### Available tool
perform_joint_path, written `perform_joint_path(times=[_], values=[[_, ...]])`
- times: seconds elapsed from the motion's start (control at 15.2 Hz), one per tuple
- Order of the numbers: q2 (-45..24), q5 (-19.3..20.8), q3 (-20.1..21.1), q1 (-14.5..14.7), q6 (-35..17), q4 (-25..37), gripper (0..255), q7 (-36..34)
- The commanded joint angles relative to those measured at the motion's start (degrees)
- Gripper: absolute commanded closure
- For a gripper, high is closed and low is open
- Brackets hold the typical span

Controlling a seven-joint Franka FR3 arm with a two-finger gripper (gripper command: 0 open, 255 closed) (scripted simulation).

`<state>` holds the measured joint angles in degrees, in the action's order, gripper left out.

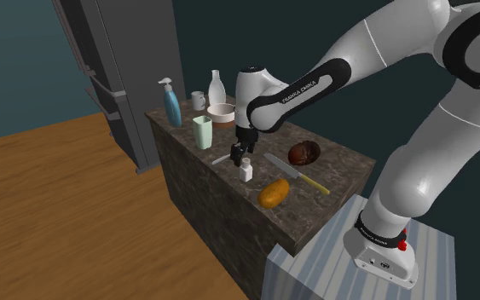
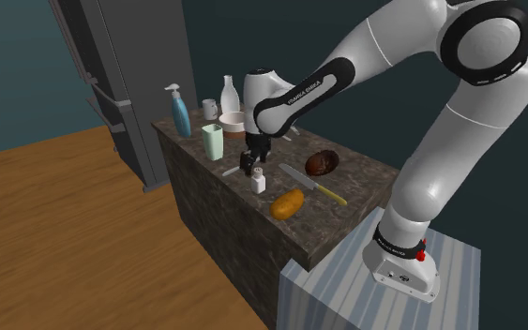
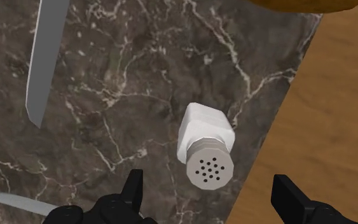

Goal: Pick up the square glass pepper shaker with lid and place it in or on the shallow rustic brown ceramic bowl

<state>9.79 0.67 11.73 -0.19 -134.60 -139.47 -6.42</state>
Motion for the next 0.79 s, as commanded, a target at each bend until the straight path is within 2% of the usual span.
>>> perform_joint_path(times=[0.0,0.33,0.73], values=[[-1.64,0.51,0.07,-0.15,-1.86,-0.11,0,-0.24],[-4.43,1.46,0.17,-0.37,-5.59,-1.12,0,-0.92],[-4.43,1.46,0.17,-0.37,-5.59,-1.12,0,-0.92]])
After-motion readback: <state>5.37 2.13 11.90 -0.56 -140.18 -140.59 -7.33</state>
